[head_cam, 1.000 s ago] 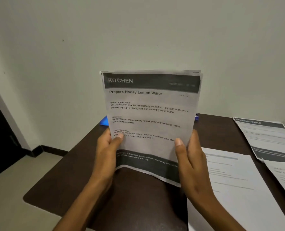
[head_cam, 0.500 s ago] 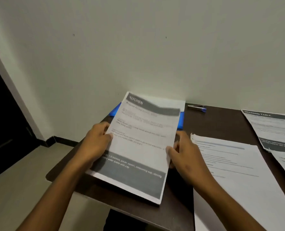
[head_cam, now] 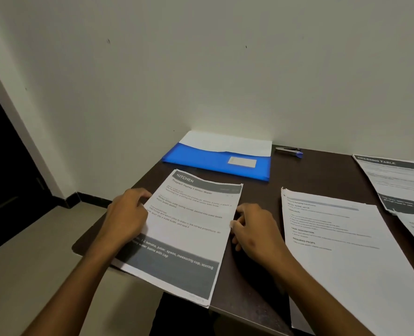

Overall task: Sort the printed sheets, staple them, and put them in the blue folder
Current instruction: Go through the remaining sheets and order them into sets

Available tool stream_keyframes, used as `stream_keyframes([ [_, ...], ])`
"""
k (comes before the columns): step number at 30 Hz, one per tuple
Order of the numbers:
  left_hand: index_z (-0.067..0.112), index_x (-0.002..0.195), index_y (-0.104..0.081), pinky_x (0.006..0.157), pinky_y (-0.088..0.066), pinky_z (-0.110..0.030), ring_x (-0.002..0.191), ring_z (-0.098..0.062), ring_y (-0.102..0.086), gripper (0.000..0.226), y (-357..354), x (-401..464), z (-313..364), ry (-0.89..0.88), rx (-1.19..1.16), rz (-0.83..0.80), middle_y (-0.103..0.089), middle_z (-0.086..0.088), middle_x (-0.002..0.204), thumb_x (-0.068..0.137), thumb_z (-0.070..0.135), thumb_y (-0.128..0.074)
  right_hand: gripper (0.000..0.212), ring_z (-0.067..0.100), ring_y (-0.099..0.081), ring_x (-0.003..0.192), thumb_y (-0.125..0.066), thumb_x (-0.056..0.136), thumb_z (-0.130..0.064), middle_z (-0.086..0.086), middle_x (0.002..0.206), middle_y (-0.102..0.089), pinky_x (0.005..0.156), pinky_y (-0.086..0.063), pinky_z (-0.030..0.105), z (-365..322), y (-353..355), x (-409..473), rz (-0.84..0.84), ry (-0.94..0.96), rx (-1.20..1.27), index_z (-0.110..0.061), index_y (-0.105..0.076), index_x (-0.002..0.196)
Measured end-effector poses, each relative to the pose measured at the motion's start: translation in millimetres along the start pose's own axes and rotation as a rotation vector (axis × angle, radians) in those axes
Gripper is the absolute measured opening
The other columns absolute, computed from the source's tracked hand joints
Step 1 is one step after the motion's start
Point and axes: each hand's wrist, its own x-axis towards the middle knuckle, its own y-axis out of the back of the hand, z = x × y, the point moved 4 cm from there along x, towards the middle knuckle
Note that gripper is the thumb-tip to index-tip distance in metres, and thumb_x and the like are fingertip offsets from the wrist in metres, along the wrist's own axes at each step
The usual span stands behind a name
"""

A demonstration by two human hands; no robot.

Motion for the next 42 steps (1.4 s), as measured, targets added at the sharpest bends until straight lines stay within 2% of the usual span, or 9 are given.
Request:
stream_keyframes([
  [5, 0.009, 0.119, -0.075, 0.058, -0.037, -0.013, 0.091, -0.014, -0.059, 0.027, 1.6, 1.5, 2.7, 0.018, -0.022, 0.025, -0.075, -0.010, 0.122, 0.104, 0.003, -0.054, 0.032, 0.011, -0.072, 0.074, -0.064, 0.104, -0.026, 0.004, 0.117, -0.074, 0.057, -0.056, 0.016, -5.9, -2.0, 3.2, -0.031, -0.006, 0.009, -0.017, -0.060, 0.135],
  [7, 0.009, 0.117, -0.078, 0.058, -0.038, -0.015, 0.089, -0.015, -0.060, 0.027, 2.2, 3.8, 1.1, 0.008, -0.009, 0.034, -0.076, -0.010, 0.119, 0.103, 0.003, -0.055, 0.035, 0.013, -0.071, 0.079, -0.064, 0.104, -0.027, 0.005, 0.122, -0.072, 0.064, -0.059, 0.019, -9.7, -2.7, 3.1, -0.044, 0.021, 0.001, -0.016, -0.058, 0.137],
  [11, 0.009, 0.113, -0.081, 0.061, -0.041, -0.018, 0.088, -0.016, -0.059, 0.026, -1.0, 8.0, -2.8, -0.017, 0.050, 0.031, -0.078, -0.011, 0.117, 0.103, 0.002, -0.057, 0.030, 0.017, -0.071, 0.089, -0.064, 0.104, -0.030, 0.003, 0.121, -0.068, 0.084, -0.064, 0.033, -12.5, -3.5, 3.7, -0.056, 0.013, -0.029, -0.016, -0.057, 0.130],
  [17, 0.004, 0.081, -0.067, 0.055, -0.042, -0.030, 0.065, -0.021, -0.056, 0.016, 0.8, 9.0, 2.9, -0.091, 0.293, 0.142, -0.062, -0.014, 0.083, 0.096, 0.001, -0.063, 0.034, 0.016, -0.071, 0.086, -0.061, 0.105, -0.037, 0.003, 0.112, -0.073, 0.084, -0.062, 0.032, -11.2, 19.2, -17.9, -0.018, 0.081, 0.007, -0.019, -0.059, 0.133],
  [19, 0.005, 0.094, -0.067, 0.061, -0.049, -0.038, 0.072, -0.023, -0.056, 0.005, -2.6, -8.5, 33.5, -0.220, 0.304, 0.217, -0.056, -0.010, 0.087, 0.097, 0.007, -0.064, 0.044, 0.010, -0.068, 0.083, -0.062, 0.104, -0.037, -0.003, 0.101, -0.070, 0.082, -0.059, 0.029, 0.9, 47.0, -28.8, 0.094, 0.076, 0.028, -0.022, -0.055, 0.145],
  [23, 0.022, 0.125, -0.066, 0.079, -0.044, -0.028, 0.087, -0.008, -0.056, 0.024, -38.8, -43.1, 107.8, -0.291, 0.064, 0.070, -0.058, 0.004, 0.105, 0.102, 0.025, -0.064, 0.036, 0.017, -0.070, 0.075, -0.065, 0.102, -0.028, -0.004, 0.086, -0.070, 0.080, -0.061, 0.040, 56.3, 118.4, -40.4, 0.339, 0.003, 0.017, -0.019, -0.065, 0.136],
  [28, 0.032, 0.105, -0.059, 0.083, -0.042, -0.025, 0.081, -0.003, -0.053, 0.003, -102.4, -65.9, 169.4, -0.263, -0.031, -0.165, -0.058, 0.011, 0.099, 0.106, 0.035, -0.058, 0.031, 0.028, -0.071, 0.090, -0.065, 0.101, -0.026, 0.005, 0.098, -0.076, 0.090, -0.054, 0.038, 135.5, 172.5, -61.6, 0.423, -0.180, -0.213, -0.013, -0.068, 0.129],
  [35, 0.012, 0.086, -0.071, 0.068, -0.058, -0.037, 0.070, -0.014, -0.062, 0.029, -151.4, -64.4, 197.7, -0.327, 0.120, -0.218, -0.066, 0.001, 0.079, 0.107, 0.019, -0.052, 0.009, 0.024, -0.058, 0.087, -0.062, 0.102, -0.019, 0.006, 0.099, -0.071, 0.076, -0.038, 0.035, 182.3, 175.2, -86.4, 0.461, -0.238, -0.295, -0.011, -0.065, 0.106],
  [42, 0.013, 0.073, -0.052, 0.052, -0.032, -0.023, 0.069, -0.017, -0.054, 0.029, -170.7, -70.8, 217.3, -0.300, 0.155, -0.239, -0.054, -0.004, 0.082, 0.102, 0.008, -0.053, 0.029, 0.027, -0.066, 0.112, -0.062, 0.101, -0.012, 0.006, 0.120, -0.073, 0.093, -0.048, 0.035, 185.5, 166.8, -90.0, 0.453, -0.193, -0.183, -0.013, -0.064, 0.130],
])
